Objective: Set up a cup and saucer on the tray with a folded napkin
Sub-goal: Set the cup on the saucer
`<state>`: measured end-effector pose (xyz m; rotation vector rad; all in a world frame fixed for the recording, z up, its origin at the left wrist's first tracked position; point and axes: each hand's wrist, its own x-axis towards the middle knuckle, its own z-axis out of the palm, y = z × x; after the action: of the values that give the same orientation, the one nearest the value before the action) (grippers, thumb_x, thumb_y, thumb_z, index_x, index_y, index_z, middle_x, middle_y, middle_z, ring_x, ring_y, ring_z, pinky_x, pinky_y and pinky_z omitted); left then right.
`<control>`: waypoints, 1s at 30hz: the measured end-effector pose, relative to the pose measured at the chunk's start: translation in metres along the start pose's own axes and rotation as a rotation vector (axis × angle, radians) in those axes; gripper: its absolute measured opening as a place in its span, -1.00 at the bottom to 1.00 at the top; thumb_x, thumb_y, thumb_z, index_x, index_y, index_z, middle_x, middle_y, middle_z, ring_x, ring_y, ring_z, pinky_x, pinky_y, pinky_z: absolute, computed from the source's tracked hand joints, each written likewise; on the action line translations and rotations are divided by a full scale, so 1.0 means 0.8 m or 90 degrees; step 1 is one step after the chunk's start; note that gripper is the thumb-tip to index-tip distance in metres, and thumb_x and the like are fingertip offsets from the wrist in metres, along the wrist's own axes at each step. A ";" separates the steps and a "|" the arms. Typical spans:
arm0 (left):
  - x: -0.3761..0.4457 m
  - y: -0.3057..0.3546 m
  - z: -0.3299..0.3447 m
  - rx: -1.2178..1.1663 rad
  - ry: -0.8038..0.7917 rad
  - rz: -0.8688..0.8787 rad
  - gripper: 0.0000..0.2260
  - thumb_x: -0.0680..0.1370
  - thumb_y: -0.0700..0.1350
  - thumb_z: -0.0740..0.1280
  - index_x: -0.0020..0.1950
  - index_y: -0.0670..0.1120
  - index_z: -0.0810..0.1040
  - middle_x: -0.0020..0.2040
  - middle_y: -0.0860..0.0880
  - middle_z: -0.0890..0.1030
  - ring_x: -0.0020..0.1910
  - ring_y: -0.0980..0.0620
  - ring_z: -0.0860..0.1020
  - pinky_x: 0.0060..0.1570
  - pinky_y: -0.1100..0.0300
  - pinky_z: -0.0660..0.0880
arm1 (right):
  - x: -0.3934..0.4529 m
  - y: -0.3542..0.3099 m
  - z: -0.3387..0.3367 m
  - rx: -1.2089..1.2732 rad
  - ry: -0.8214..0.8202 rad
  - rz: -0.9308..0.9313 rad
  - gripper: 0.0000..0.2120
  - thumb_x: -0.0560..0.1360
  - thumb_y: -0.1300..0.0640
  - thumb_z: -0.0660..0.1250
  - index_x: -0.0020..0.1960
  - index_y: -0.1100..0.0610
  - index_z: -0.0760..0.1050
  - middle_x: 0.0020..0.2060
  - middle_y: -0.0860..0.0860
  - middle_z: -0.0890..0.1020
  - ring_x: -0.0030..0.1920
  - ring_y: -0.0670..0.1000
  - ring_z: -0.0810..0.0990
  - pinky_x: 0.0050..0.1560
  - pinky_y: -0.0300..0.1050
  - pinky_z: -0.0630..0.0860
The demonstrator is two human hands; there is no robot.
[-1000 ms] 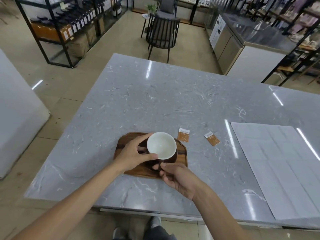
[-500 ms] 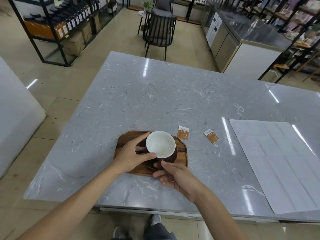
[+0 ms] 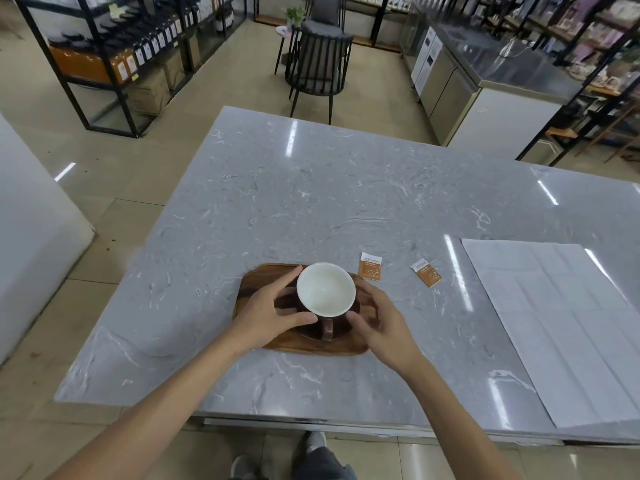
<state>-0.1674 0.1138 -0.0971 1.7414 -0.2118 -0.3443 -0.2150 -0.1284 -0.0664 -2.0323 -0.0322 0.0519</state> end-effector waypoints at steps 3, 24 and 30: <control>0.001 -0.002 -0.001 0.010 -0.004 0.012 -0.16 0.30 0.09 0.62 0.52 0.25 0.33 0.46 0.31 0.42 0.39 0.27 0.45 0.15 0.25 0.60 | 0.009 0.005 -0.002 0.049 -0.125 0.033 -0.26 0.53 0.20 0.48 0.59 -0.09 0.24 0.43 -0.20 0.47 0.41 -0.22 0.46 0.36 -0.26 0.46; -0.003 -0.005 0.003 0.003 -0.006 -0.014 -0.22 0.39 0.02 0.59 0.53 0.26 0.32 0.39 0.37 0.46 0.39 0.33 0.43 0.20 0.40 0.50 | 0.008 0.016 0.002 0.016 -0.031 0.019 -0.27 0.47 0.12 0.54 0.31 -0.57 0.33 0.24 -0.35 0.61 0.29 -0.23 0.57 0.24 -0.36 0.51; 0.000 -0.005 0.003 0.006 -0.013 -0.019 -0.21 0.40 0.09 0.56 0.55 0.29 0.25 0.45 0.34 0.42 0.43 0.35 0.38 0.33 0.29 0.47 | 0.011 0.019 0.003 0.024 -0.034 0.030 -0.28 0.49 0.15 0.53 0.46 -0.31 0.29 0.33 -0.09 0.60 0.28 -0.27 0.56 0.25 -0.37 0.49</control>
<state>-0.1689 0.1122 -0.1015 1.7531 -0.2019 -0.3835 -0.2064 -0.1326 -0.0815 -1.9932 -0.0172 0.1356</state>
